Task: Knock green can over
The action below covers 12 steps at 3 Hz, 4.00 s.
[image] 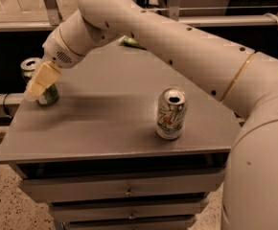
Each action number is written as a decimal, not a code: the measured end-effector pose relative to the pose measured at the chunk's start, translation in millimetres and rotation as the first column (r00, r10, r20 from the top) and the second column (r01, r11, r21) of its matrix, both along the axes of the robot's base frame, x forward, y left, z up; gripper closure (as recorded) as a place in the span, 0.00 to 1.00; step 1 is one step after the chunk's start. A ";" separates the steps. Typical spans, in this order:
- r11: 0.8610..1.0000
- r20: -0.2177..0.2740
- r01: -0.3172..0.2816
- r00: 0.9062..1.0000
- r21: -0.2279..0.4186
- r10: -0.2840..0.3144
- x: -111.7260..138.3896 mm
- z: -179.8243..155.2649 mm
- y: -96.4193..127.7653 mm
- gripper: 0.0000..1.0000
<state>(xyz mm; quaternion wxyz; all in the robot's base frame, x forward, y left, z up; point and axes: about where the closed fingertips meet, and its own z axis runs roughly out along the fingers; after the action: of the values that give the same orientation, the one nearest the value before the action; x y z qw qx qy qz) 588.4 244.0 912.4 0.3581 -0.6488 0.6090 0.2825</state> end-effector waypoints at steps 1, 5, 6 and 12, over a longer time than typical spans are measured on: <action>1.000 -0.020 0.004 1.000 0.010 -0.003 -0.5 -9.3 8.9 0.15; 0.971 0.051 0.211 0.977 -0.110 -0.206 41.5 15.4 -98.7 1.00; 0.920 0.137 0.268 0.962 -0.285 -0.237 53.4 33.3 -171.9 1.00; 0.664 0.116 0.123 0.992 -0.738 -0.055 46.7 -45.5 -215.8 0.13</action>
Offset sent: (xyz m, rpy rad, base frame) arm 0.0092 0.0084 -0.0196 0.0347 0.0279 -0.0470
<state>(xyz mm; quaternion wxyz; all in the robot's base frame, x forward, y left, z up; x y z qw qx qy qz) 635.2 28.2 866.9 0.1012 -0.7192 0.6865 -0.0351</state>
